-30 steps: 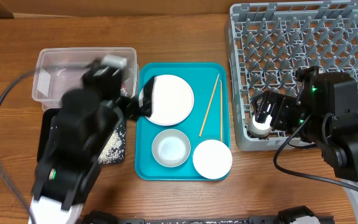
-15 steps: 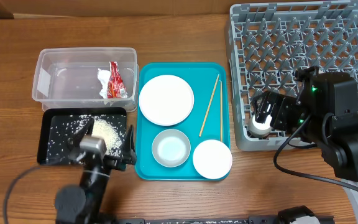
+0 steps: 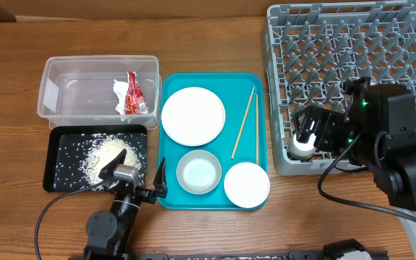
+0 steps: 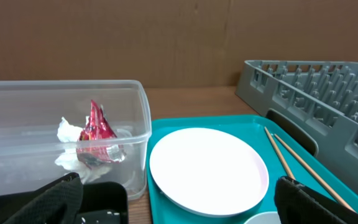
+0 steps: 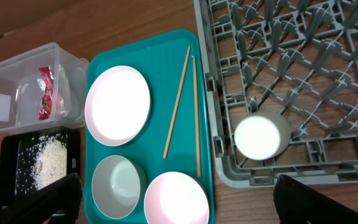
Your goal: Sort waste into correct bins and load items into the dishwasher
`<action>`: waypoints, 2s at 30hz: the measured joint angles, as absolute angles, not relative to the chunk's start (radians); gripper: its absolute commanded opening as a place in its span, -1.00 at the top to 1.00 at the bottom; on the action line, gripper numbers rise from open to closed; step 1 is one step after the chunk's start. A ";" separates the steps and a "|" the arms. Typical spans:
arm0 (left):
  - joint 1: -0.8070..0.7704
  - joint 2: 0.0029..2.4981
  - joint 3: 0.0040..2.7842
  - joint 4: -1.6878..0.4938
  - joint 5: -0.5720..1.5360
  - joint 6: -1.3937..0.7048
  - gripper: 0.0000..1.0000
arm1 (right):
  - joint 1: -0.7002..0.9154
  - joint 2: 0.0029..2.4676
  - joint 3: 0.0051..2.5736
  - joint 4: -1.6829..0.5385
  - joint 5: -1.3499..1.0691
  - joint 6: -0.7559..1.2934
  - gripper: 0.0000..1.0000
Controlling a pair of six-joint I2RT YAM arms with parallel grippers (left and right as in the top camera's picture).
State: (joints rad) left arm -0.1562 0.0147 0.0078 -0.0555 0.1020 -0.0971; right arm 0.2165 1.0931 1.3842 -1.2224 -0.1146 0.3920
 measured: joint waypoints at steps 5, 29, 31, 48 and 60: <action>-0.156 0.015 0.008 -0.064 0.106 -0.097 -1.00 | 0.216 1.093 1.384 -1.222 -0.115 0.392 -1.00; -0.156 0.015 0.008 -0.064 0.106 -0.097 -1.00 | 0.387 1.154 1.306 -1.202 -0.287 0.372 -0.59; -0.156 0.015 0.008 -0.064 0.106 -0.097 -1.00 | 0.465 1.206 1.198 -1.178 -0.287 0.404 -0.55; -0.156 0.015 0.008 -0.064 0.110 -0.097 -1.00 | 0.545 1.486 0.826 -0.904 -0.196 0.503 0.80; -0.156 0.015 0.008 -0.064 0.110 -0.097 -1.00 | 0.550 1.260 0.933 -1.015 -0.046 0.521 0.92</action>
State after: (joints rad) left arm -0.1562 0.0151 0.0082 -0.0643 0.1097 -0.0971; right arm 0.5499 1.2598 0.9329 -1.0153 -0.0460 0.5205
